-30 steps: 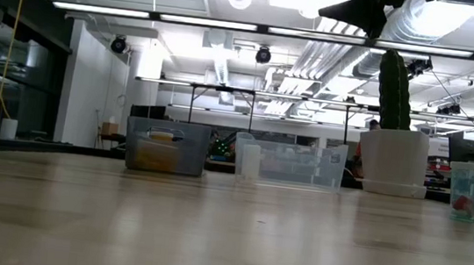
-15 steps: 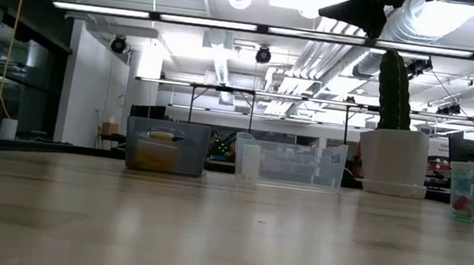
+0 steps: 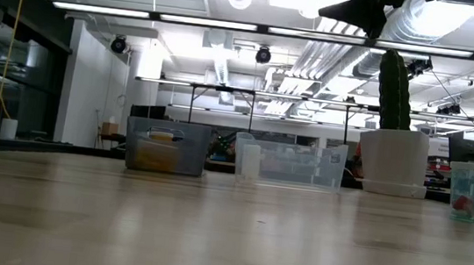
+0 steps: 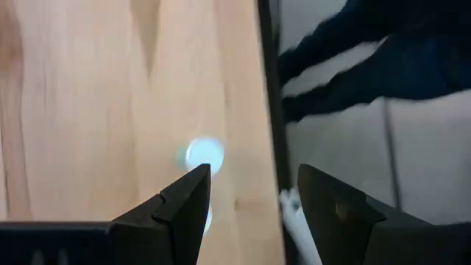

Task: Pick and place medicine bottles into bin by pill shape (circle, oval)
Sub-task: Put the bottom green capsule bottle into the black bin

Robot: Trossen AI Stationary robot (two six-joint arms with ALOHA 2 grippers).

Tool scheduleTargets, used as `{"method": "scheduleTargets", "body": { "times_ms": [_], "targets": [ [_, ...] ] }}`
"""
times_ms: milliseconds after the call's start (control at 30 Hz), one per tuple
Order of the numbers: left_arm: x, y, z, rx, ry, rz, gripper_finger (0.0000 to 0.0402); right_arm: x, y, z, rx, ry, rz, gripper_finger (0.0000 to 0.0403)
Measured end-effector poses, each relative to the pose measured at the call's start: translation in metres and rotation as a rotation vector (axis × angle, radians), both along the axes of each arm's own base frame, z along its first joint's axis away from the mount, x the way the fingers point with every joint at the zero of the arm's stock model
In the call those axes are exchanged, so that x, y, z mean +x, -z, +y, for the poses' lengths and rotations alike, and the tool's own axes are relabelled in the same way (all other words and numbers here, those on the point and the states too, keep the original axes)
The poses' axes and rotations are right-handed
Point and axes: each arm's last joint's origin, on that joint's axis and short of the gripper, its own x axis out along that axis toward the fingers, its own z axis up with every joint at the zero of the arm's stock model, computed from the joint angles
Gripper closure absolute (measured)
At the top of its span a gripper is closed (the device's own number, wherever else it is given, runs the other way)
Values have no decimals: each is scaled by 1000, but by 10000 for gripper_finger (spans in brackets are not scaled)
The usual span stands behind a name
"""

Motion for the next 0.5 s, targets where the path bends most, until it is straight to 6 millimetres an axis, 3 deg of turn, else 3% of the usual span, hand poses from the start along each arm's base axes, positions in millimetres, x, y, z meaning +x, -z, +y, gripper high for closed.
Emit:
{"method": "scheduleTargets", "body": {
  "times_ms": [200,500],
  "targets": [
    [-4,26,-17,106,25,91,206,0,0,0,0,0,3,86],
    [1,53,-25,211,19,152,206,0,0,0,-3,10,4,86]
  ]
}}
